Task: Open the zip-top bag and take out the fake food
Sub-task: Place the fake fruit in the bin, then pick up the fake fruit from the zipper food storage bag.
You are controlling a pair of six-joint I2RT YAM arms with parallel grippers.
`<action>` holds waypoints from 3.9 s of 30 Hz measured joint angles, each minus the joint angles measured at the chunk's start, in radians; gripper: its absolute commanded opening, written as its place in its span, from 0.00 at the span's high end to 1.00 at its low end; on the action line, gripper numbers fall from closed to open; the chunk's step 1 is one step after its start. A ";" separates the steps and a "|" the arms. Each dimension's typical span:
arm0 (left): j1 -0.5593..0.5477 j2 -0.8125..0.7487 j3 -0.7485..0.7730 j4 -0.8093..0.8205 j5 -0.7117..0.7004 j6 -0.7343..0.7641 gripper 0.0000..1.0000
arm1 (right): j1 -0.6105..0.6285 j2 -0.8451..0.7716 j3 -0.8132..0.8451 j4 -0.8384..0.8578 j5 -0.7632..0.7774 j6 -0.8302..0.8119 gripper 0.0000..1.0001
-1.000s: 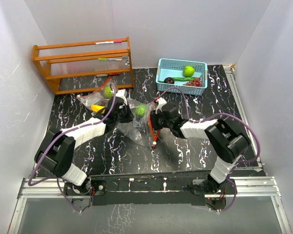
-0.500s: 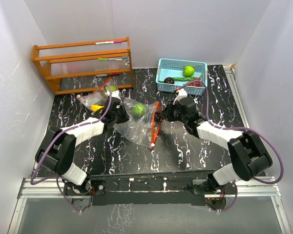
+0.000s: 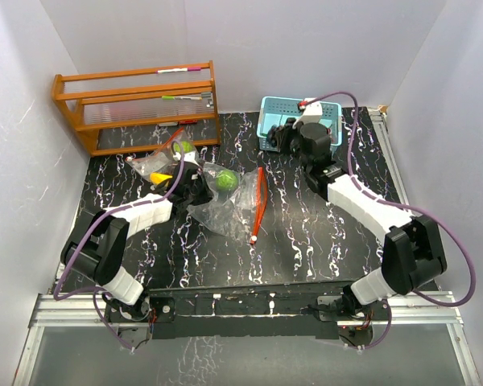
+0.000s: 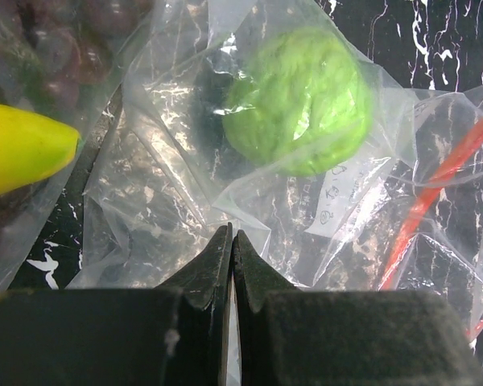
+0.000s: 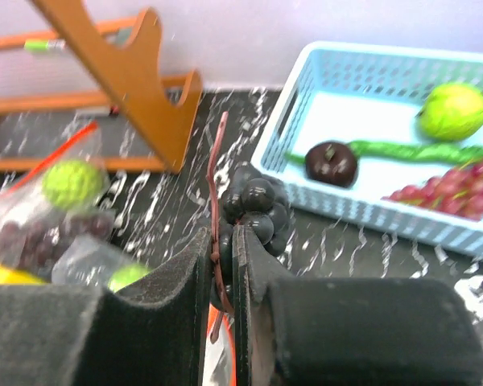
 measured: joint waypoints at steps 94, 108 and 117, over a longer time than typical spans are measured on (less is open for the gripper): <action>-0.008 -0.110 0.080 0.066 0.175 0.061 1.00 | -0.130 0.497 -0.414 0.834 -0.717 0.500 0.56; -0.008 -0.037 0.061 0.051 0.159 0.049 1.00 | -0.130 0.497 -0.414 0.816 -0.702 0.500 0.56; -0.008 -0.021 0.067 0.040 0.159 0.053 1.00 | -0.072 0.421 -0.414 0.802 -0.718 0.482 0.56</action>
